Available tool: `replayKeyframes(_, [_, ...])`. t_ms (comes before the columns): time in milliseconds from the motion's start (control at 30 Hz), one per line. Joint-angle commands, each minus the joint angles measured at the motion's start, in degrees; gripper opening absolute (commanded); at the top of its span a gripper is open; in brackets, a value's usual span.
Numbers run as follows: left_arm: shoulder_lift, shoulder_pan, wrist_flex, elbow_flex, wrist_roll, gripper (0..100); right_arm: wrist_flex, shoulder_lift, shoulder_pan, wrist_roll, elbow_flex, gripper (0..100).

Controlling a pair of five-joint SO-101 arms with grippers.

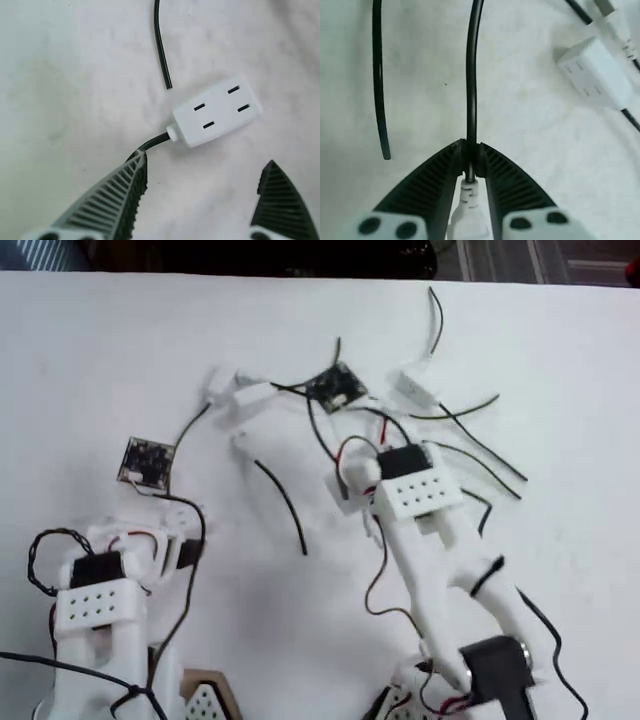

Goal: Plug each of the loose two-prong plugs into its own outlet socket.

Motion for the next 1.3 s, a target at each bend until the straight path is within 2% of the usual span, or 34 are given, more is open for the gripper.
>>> replayKeyframes(0, [-0.8,-0.1,-0.6,-0.2,-0.4,34,-2.7,4.7,-2.1,-0.4,-0.1,1.8])
replayKeyframes(67, [-0.8,-0.1,-0.6,-0.2,-0.4,34,-2.5,7.4,-3.1,-0.4,-0.7,2.7])
replayKeyframes(233, [-0.8,-0.1,-0.7,-0.2,-0.4,34,4.2,7.4,-3.3,-0.4,-4.5,14.5])
replayKeyframes(500, [-0.8,-0.1,-0.7,-0.2,-0.4,34,16.3,2.5,-4.4,0.0,-4.7,14.4])
replayKeyframes(633, [-0.8,-0.1,-0.7,-0.2,-0.4,34,16.1,2.5,-8.0,0.0,-1.1,11.6])
replayKeyframes(767, [-0.8,-0.1,-0.7,-0.2,-0.4,34,11.6,2.6,-10.9,-0.1,2.5,11.5])
replayKeyframes(900, [-0.8,-0.1,-0.7,-0.2,-0.4,34,7.3,2.6,-11.0,0.0,5.4,11.5])
replayKeyframes(1267, [-0.8,-0.1,-0.7,-0.2,-0.4,34,7.2,2.7,-10.9,0.0,6.2,11.6])
